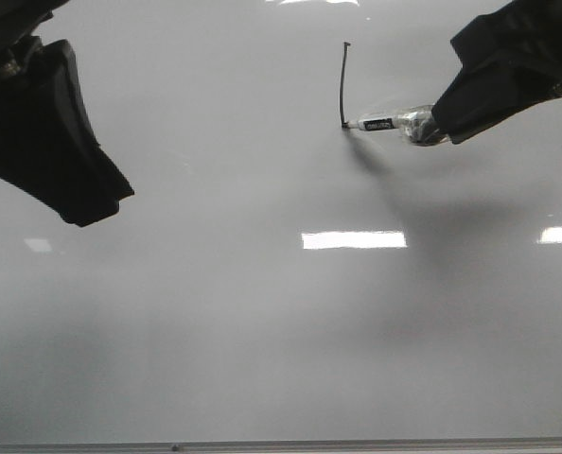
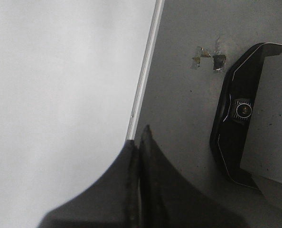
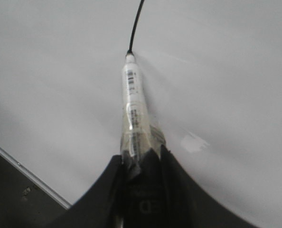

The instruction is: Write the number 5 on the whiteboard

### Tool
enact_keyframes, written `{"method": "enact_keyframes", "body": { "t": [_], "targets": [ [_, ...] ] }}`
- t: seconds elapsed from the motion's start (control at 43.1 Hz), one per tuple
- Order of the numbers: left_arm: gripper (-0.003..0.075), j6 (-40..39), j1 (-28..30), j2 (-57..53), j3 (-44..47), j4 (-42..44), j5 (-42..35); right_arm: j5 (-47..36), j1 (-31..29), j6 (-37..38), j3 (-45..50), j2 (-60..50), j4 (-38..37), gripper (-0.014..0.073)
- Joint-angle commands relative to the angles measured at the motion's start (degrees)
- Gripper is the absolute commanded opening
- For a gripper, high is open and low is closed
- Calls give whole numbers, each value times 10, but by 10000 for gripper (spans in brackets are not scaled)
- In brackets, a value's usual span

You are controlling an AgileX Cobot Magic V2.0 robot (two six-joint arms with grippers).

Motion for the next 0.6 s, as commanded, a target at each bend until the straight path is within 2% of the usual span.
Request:
{"method": "enact_keyframes", "body": {
  "t": [0.0,0.278,0.579],
  "targets": [
    [-20,-5,-3,-17,-18,-9,-18,-40,-5,-1,-12,-23,5,-59],
    [-20,-5,-3,-17,-18,-9,-18,-40,-11,1,-11,-33,5,-59],
    [-20,-5,-3,-17,-18,-9,-18,14,-93,2,-10,-33,5,-59]
  ]
}}
